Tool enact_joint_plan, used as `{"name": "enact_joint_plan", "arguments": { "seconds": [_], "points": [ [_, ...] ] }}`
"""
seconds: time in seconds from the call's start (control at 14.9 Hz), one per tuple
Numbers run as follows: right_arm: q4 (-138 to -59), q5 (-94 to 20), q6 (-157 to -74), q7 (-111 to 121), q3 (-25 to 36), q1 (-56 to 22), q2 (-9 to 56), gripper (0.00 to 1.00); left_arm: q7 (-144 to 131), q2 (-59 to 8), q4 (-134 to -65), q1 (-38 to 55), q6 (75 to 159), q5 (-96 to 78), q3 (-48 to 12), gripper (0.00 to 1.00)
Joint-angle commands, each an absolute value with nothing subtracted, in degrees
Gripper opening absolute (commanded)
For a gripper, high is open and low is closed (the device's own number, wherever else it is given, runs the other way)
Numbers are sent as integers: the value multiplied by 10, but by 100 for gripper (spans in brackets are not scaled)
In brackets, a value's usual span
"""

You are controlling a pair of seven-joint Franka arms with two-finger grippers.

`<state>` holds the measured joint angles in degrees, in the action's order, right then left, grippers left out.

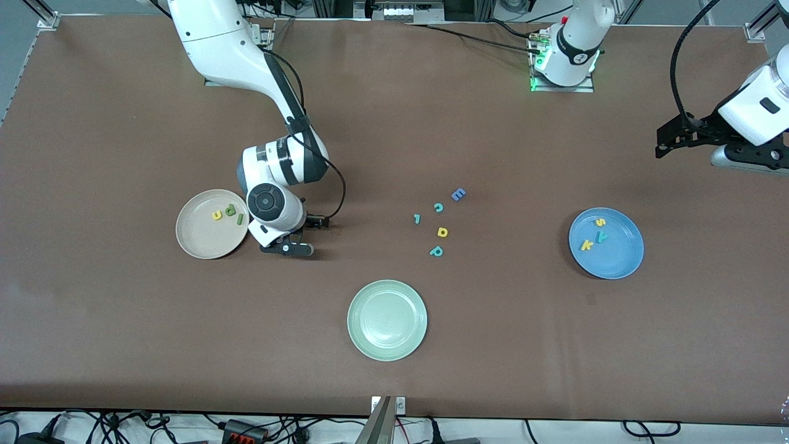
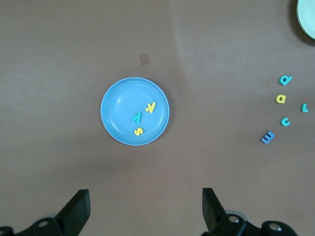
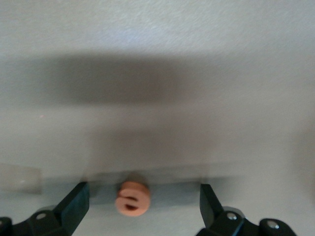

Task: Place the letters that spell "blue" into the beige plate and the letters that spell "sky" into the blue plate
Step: 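Grasp the orange e with the right gripper, then carry the orange e onto the beige plate and open the right gripper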

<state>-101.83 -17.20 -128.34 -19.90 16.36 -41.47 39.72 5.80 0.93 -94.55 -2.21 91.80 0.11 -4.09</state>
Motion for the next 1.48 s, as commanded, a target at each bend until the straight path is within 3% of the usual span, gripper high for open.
{"name": "enact_joint_plan", "arguments": {
  "seconds": [0.0, 0.27, 0.6, 0.94, 1.01, 1.14, 1.28, 1.41],
  "points": [
    [-1039, -190, -1296, -207, 163, -429, 383, 97, 58, 5, -933, -22, 913, -11, -37, 100],
    [-1038, -191, -1294, -207, 163, -429, 383, 75, 56, 5, -933, -22, 913, -11, -38, 100],
    [-1034, -191, -1295, -207, 164, -425, 380, 71, 55, 5, -933, -22, 912, -11, -38, 100],
    [-1034, -190, -1294, -200, 165, -422, 380, 59, 55, 5, -933, -22, 912, -11, -38, 100],
    [-1034, -190, -1295, -200, 165, -421, 380, 53, 55, 5, -933, -22, 912, -11, -38, 100],
    [-1033, -190, -1294, -199, 165, -419, 380, 30, 55, 5, -933, -22, 912, -11, -37, 100],
    [-1032, -190, -1290, -198, 168, -421, 379, 15, 55, 5, -933, -22, 912, -11, -37, 100],
    [-1029, -190, -1290, -198, 169, -421, 374, 6, 55, 5, -933, -22, 912, -11, -38, 100]
  ]
}}
